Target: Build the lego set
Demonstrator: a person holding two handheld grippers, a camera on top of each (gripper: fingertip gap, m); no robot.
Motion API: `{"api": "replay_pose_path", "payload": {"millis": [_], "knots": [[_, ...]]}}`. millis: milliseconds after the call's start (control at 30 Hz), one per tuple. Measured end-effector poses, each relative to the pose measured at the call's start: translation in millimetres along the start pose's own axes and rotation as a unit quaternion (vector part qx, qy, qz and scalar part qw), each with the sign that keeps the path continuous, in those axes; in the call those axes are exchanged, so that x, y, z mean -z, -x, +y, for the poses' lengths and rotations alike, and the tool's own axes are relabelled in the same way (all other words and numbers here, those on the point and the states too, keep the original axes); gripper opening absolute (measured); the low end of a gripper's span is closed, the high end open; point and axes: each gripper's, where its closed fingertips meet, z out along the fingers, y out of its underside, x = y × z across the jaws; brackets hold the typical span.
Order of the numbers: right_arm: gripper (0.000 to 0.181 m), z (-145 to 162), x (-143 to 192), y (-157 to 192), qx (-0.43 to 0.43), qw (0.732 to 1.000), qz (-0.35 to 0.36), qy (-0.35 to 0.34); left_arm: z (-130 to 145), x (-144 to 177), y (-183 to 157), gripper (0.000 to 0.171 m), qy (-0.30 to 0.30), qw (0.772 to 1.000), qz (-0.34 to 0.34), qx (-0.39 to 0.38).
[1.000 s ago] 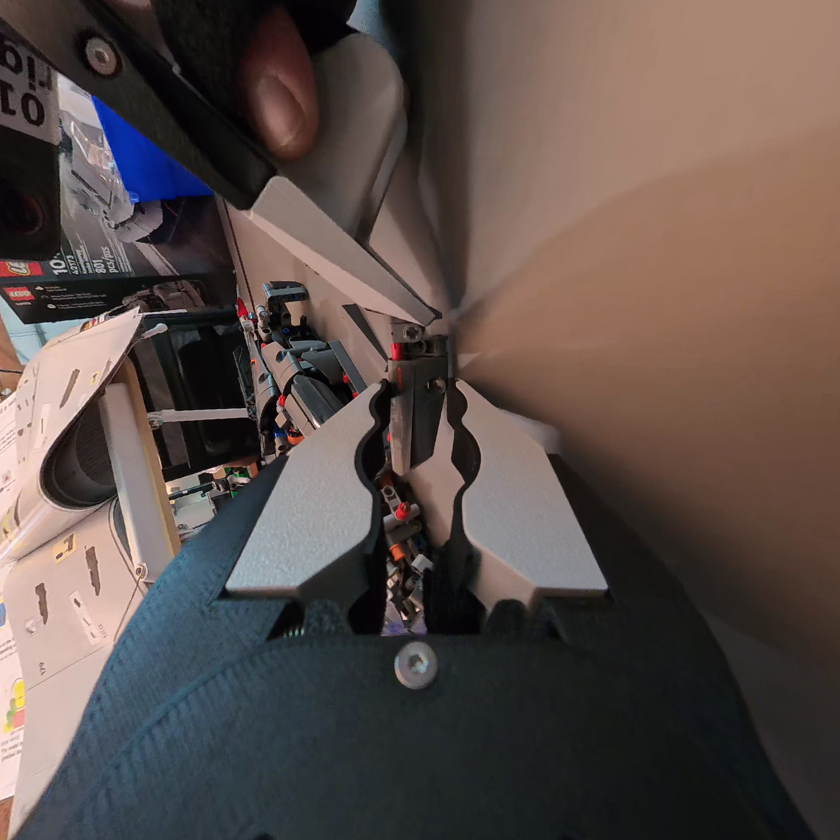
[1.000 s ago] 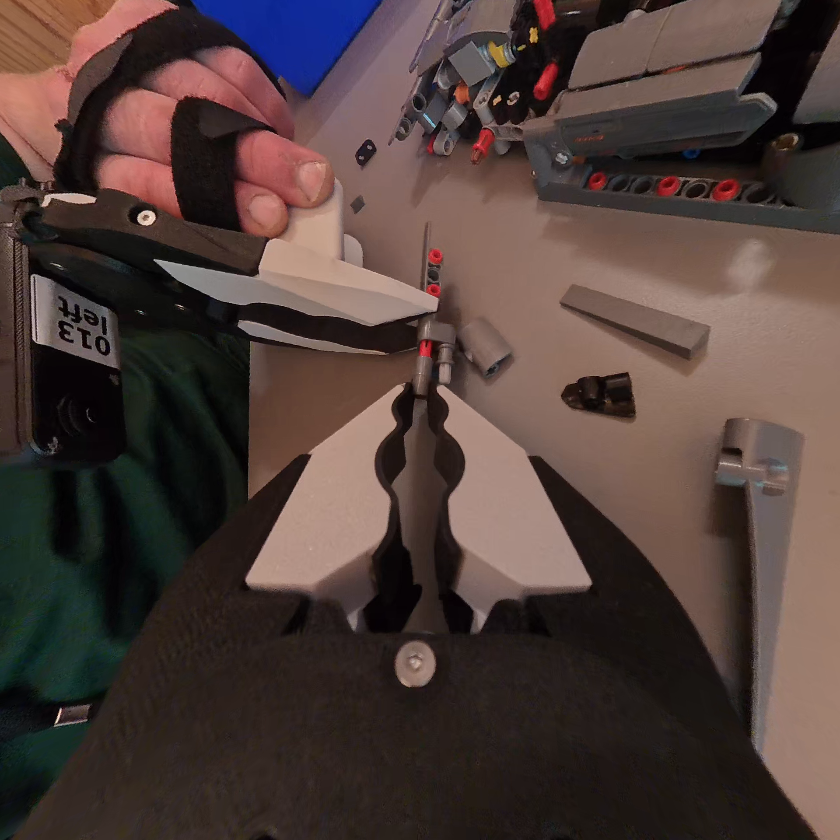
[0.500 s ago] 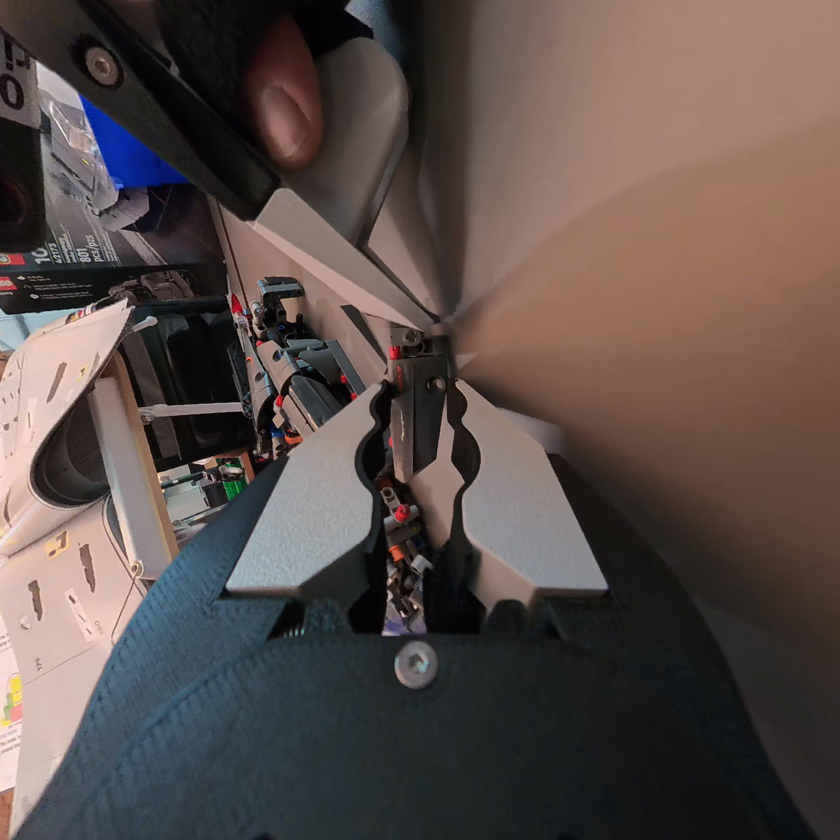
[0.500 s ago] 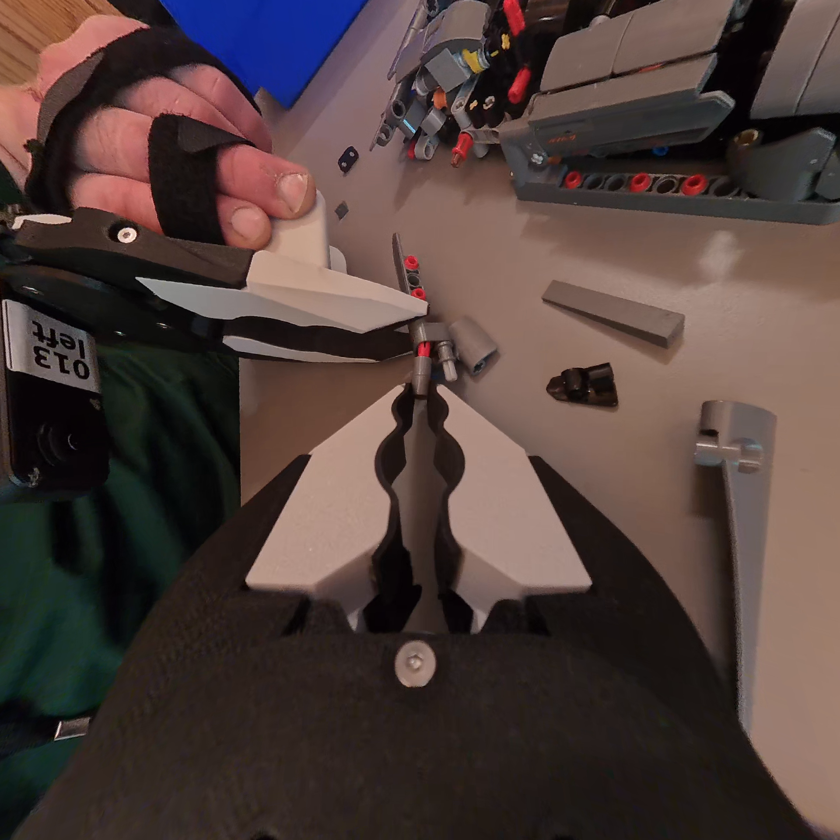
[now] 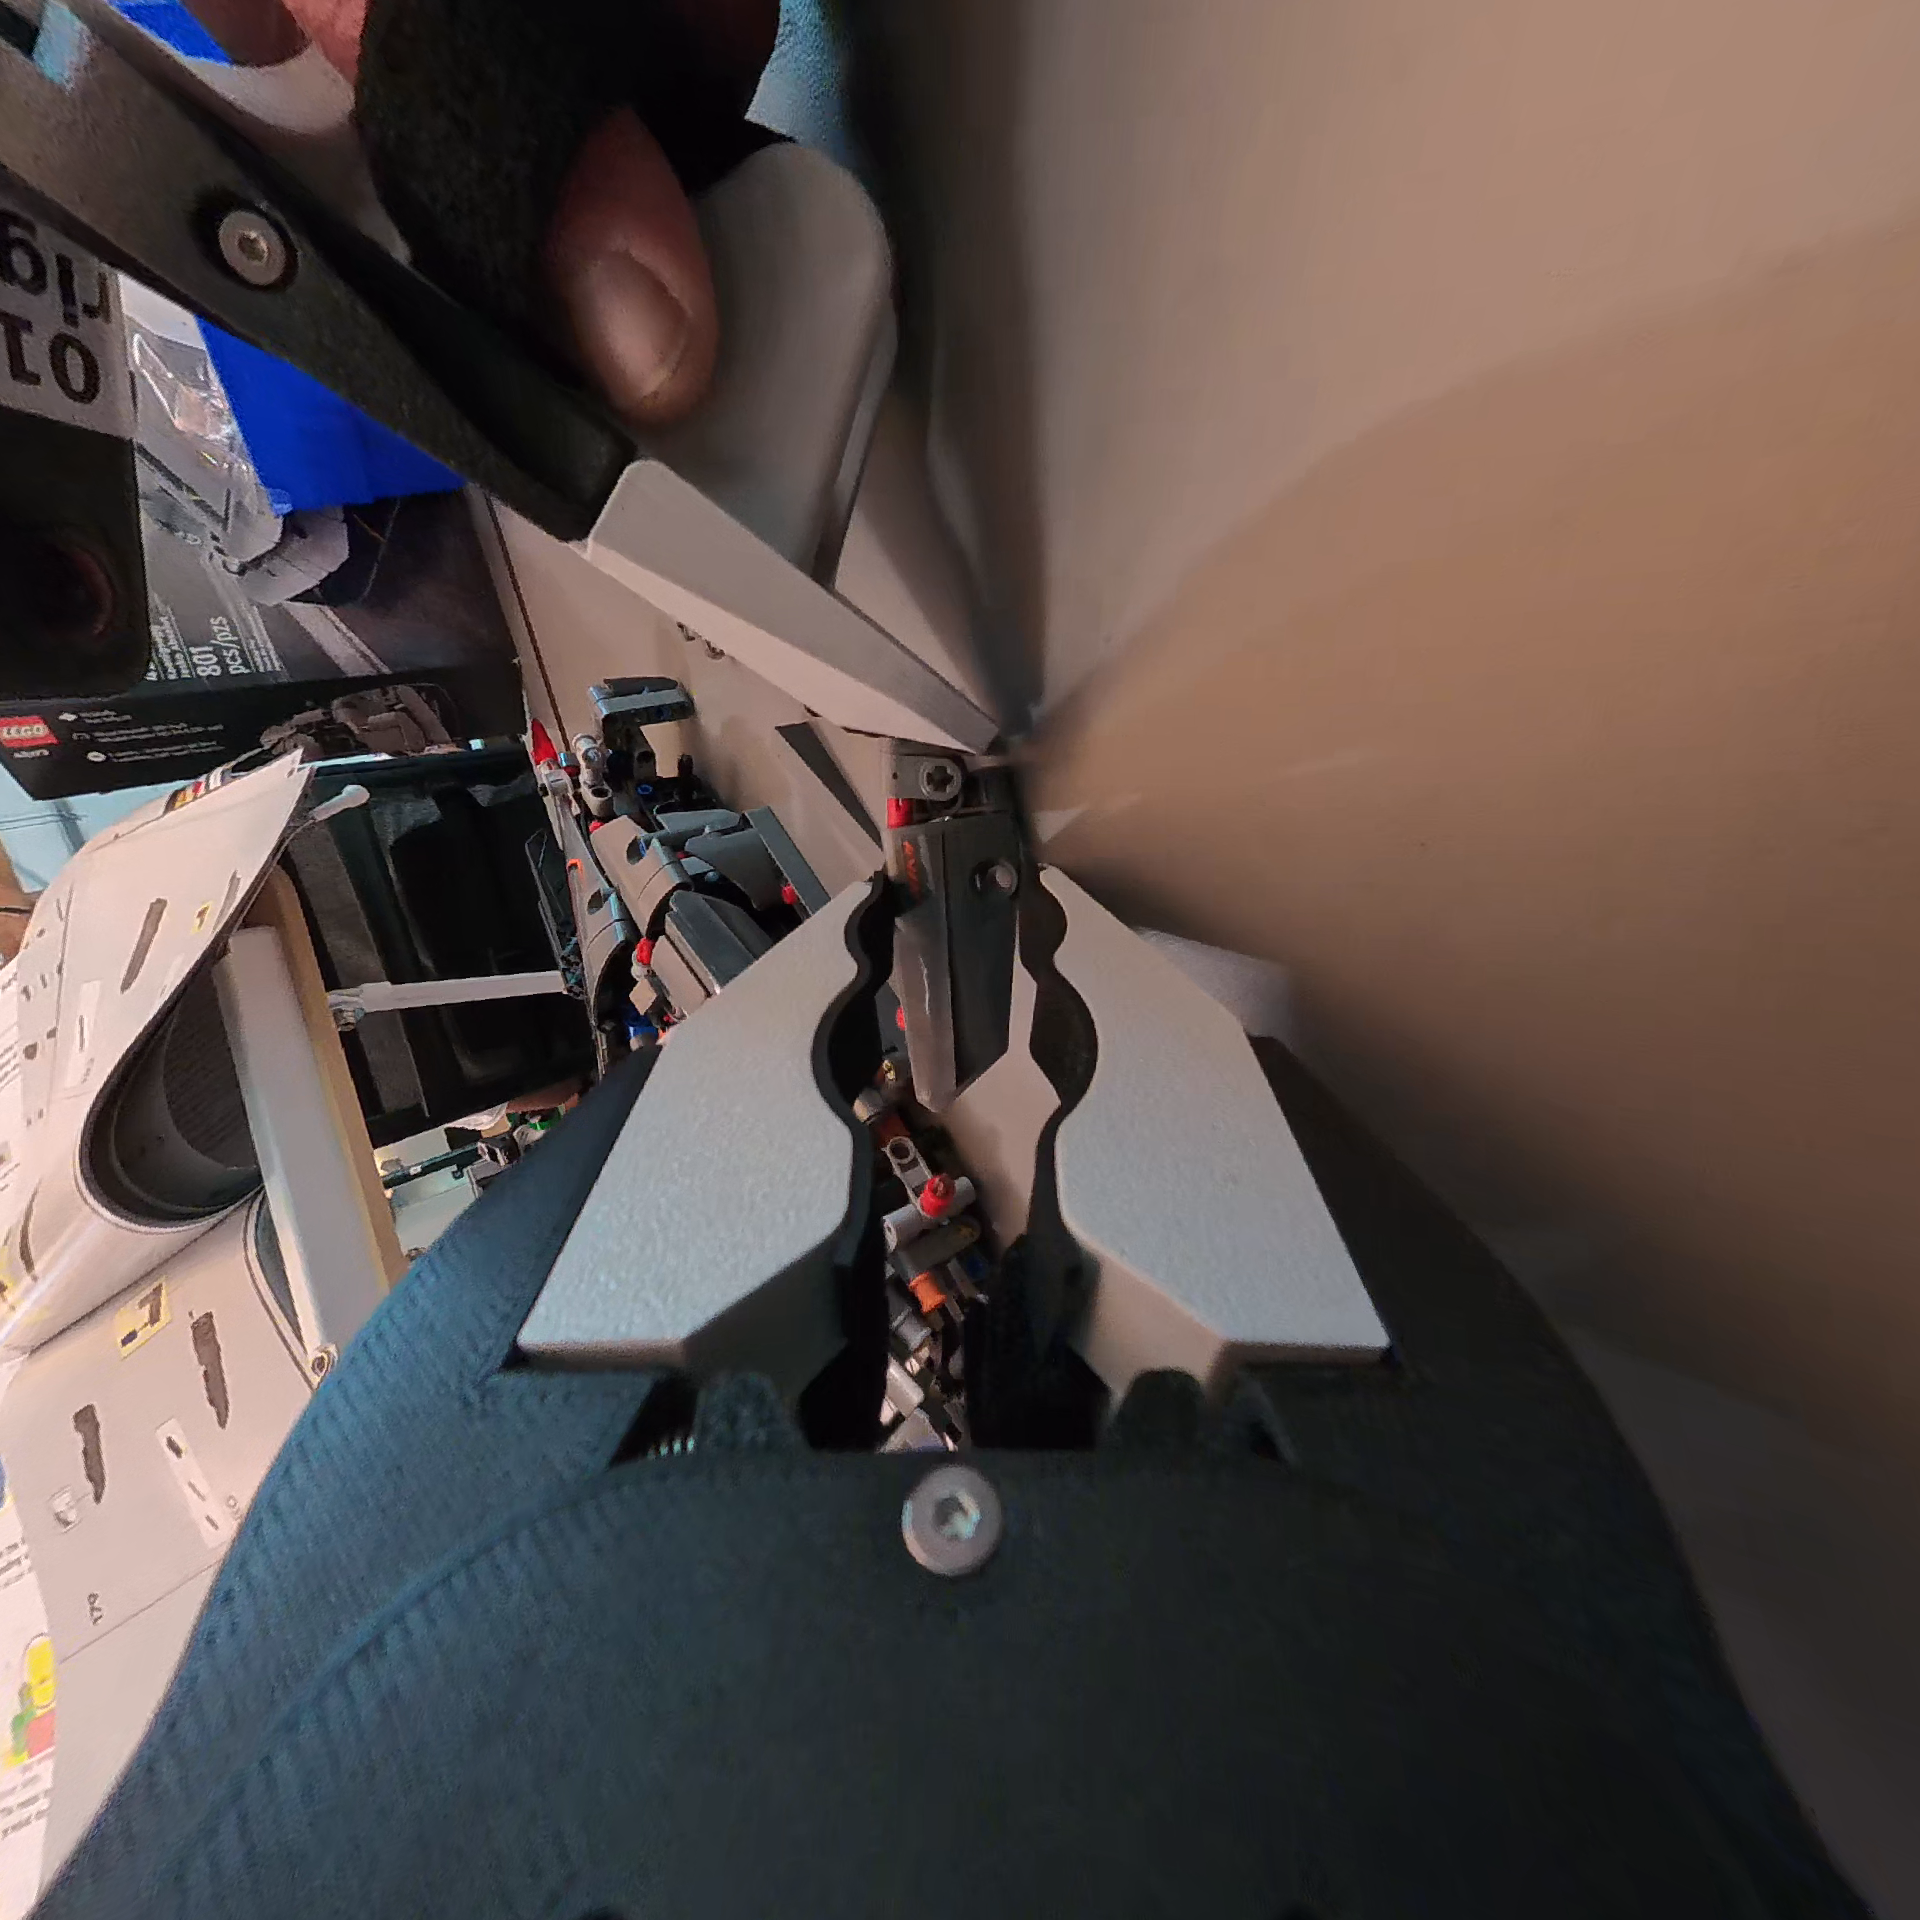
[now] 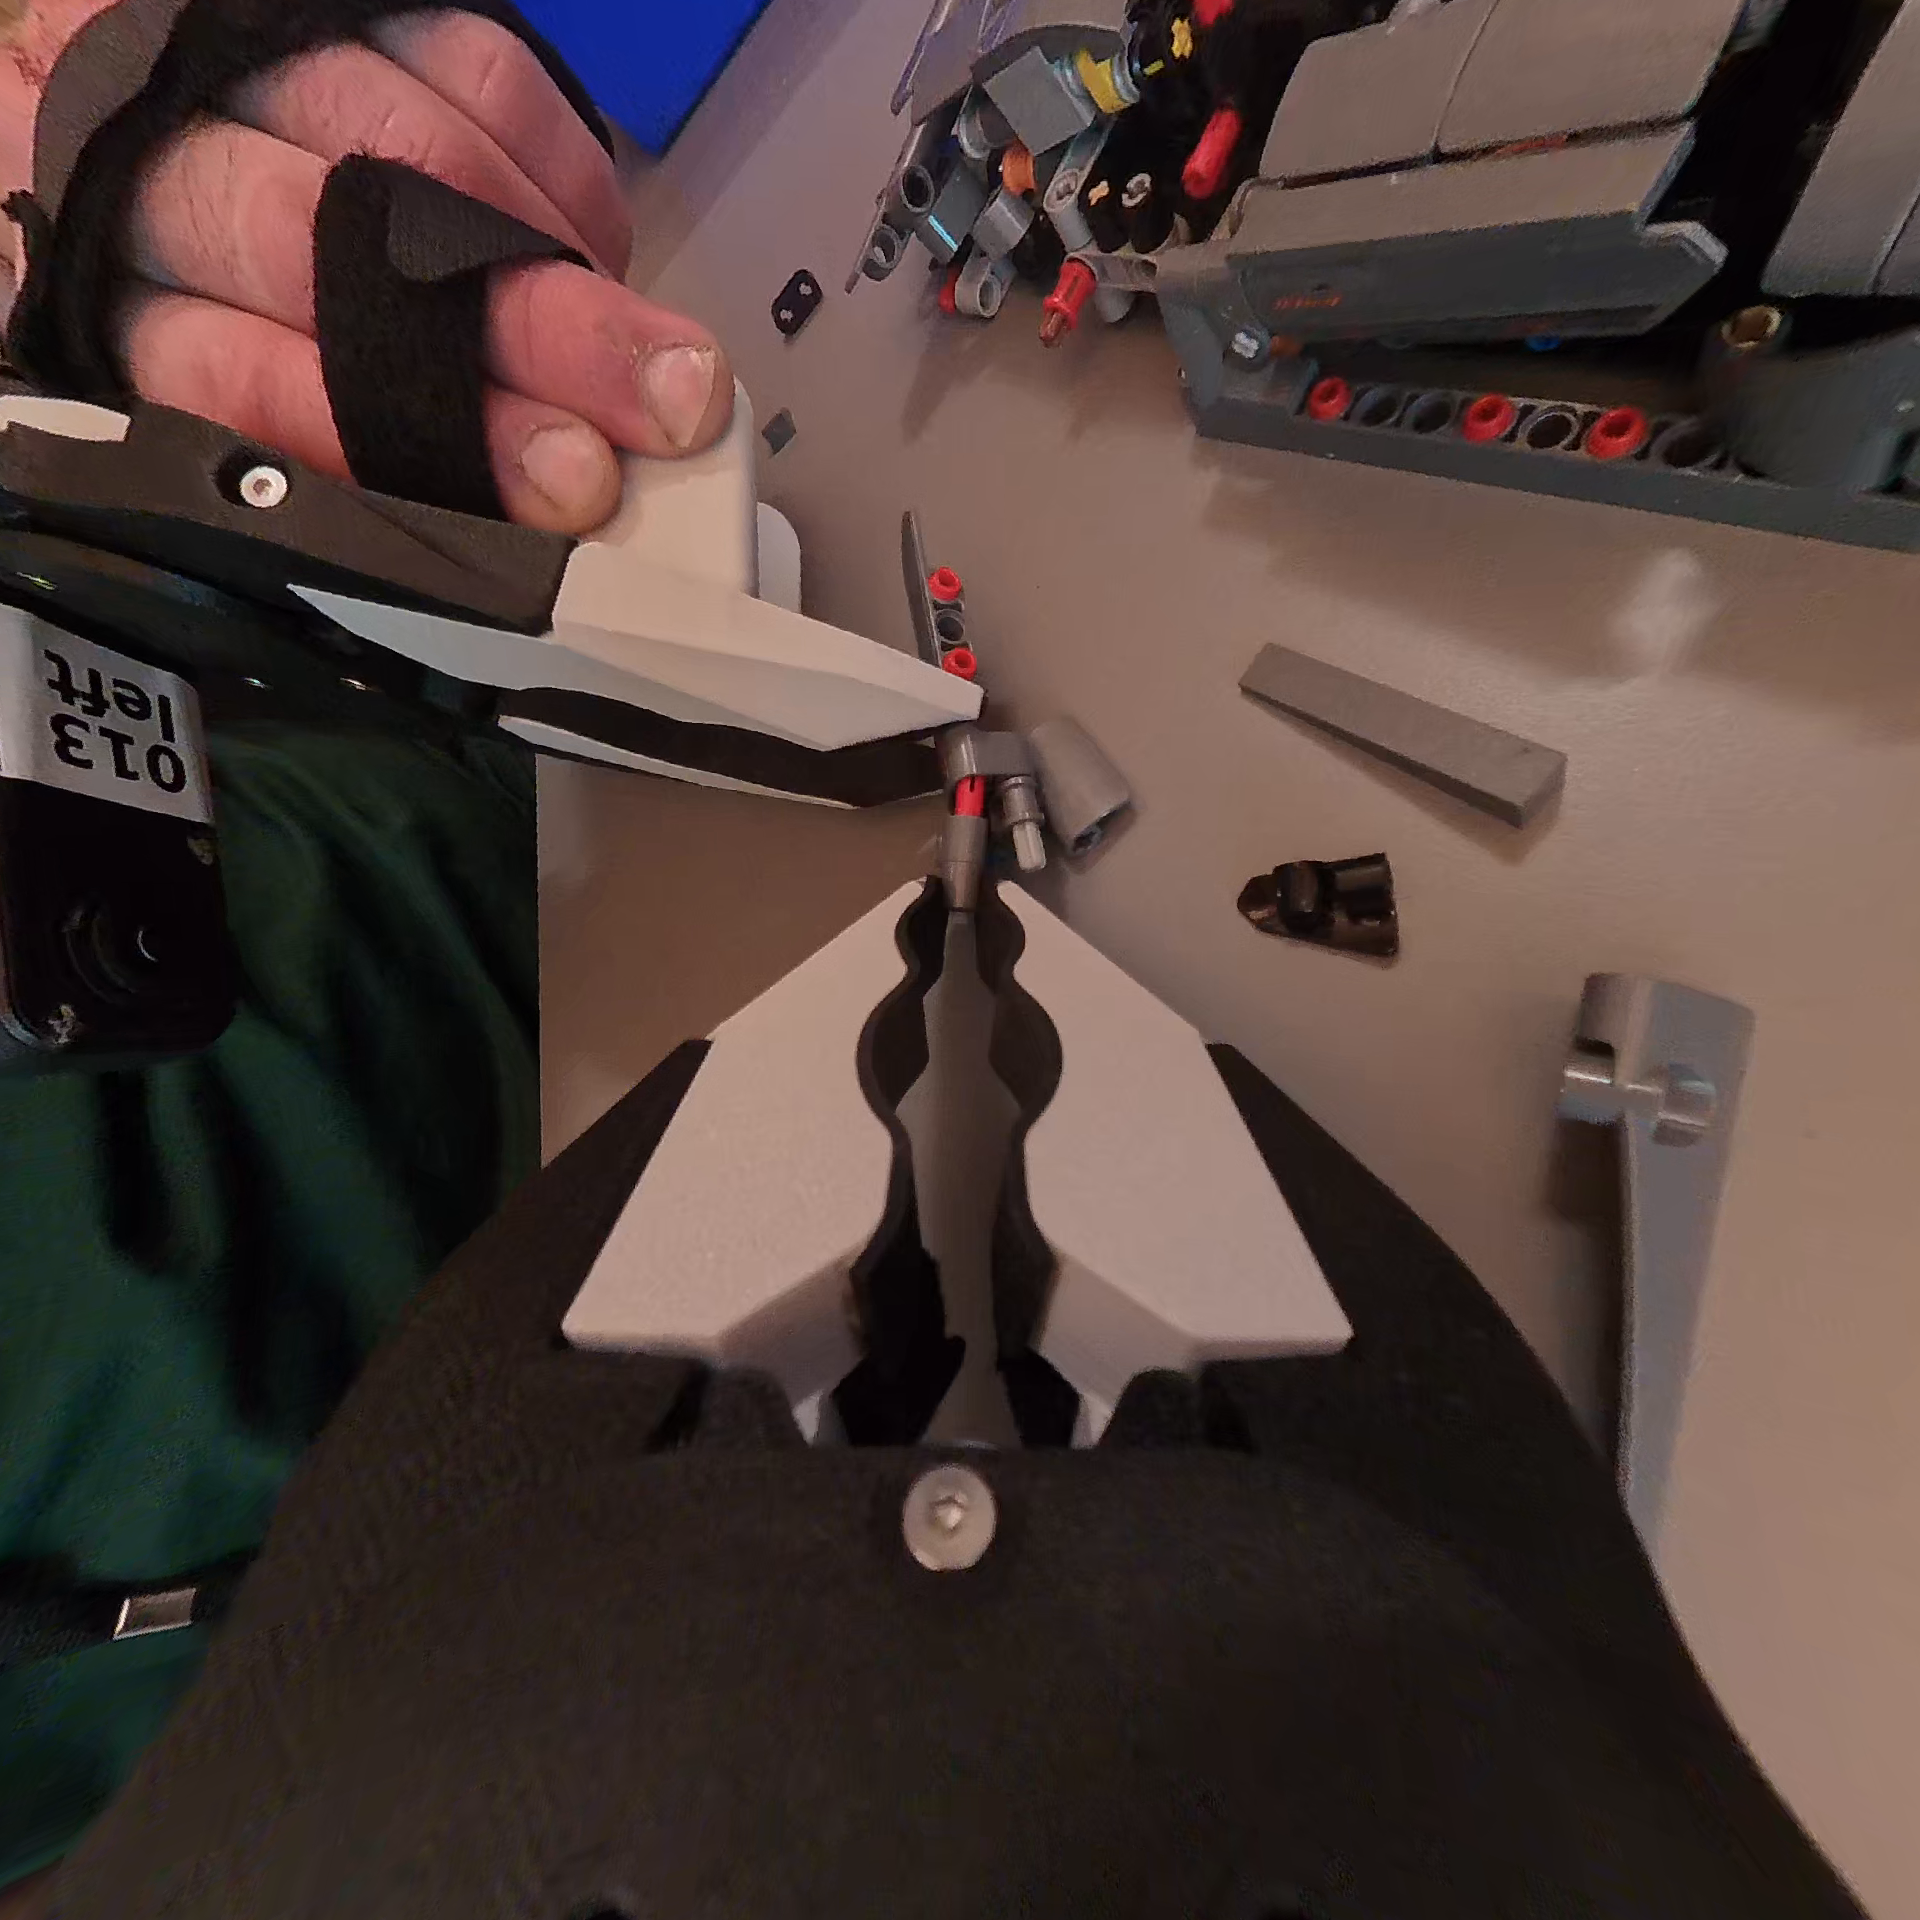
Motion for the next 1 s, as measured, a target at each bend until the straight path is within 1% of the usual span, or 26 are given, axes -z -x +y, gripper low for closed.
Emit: {"api": "replay_pose_path", "payload": {"millis": [167,500,667,800,1000], "knots": [[0.003,0.1,1.0,-0.8,0.009,1.0,0.007,0.024,0.2,-0.8,0.1,0.022,-0.007,1.0,0.014,-0.009],[0.002,3.2,0.2,-1.2,0.032,0.995,-0.018,0.096,0.0,-1.6,0.0,0.022,-0.029,0.999,0.034,0.002],[0.003,2.9,-0.7,-1.2,0.039,0.992,-0.025,0.119,0.6,-2.0,-0.2,0.022,-0.039,0.998,0.044,0.011],[0.004,1.9,-0.2,-3.2,0.031,0.992,-0.022,0.12,1.8,-2.5,0.0,0.022,-0.041,0.998,0.049,0.021],[0.005,-0.6,-0.2,-5.0,0.031,0.996,0.013,0.087,4.1,-4.4,1.3,0.023,-0.03,0.997,0.06,0.043]]}}
